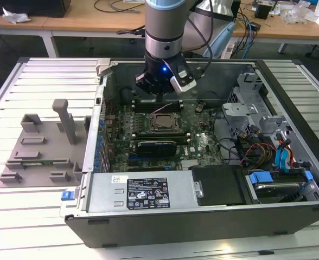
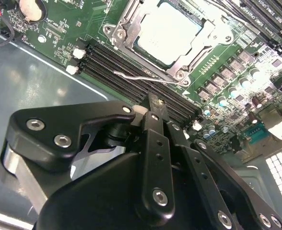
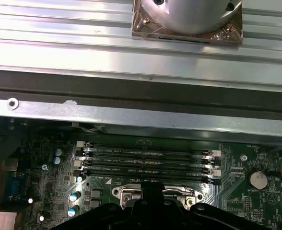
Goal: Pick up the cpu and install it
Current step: 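Install the first cpu locking lever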
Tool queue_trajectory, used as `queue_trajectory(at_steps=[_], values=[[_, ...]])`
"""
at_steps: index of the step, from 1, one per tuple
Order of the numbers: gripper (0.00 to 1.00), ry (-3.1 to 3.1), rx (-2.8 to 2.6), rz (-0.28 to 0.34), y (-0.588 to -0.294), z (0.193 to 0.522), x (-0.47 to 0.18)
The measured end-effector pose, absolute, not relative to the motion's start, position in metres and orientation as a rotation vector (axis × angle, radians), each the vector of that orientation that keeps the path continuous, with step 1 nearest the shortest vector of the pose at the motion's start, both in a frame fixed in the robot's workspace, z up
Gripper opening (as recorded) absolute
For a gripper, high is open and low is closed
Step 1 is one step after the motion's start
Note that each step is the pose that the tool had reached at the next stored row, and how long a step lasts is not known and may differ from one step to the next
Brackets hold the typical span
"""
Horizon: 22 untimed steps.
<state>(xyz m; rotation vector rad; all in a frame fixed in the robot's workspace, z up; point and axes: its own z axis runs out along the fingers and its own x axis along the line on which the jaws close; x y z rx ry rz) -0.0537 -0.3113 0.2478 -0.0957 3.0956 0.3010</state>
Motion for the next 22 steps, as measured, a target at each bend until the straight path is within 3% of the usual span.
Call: queue_trajectory(at_steps=[22], values=[[0.11, 3.093, -0.046, 0.301, -0.312, 0.231, -0.053]])
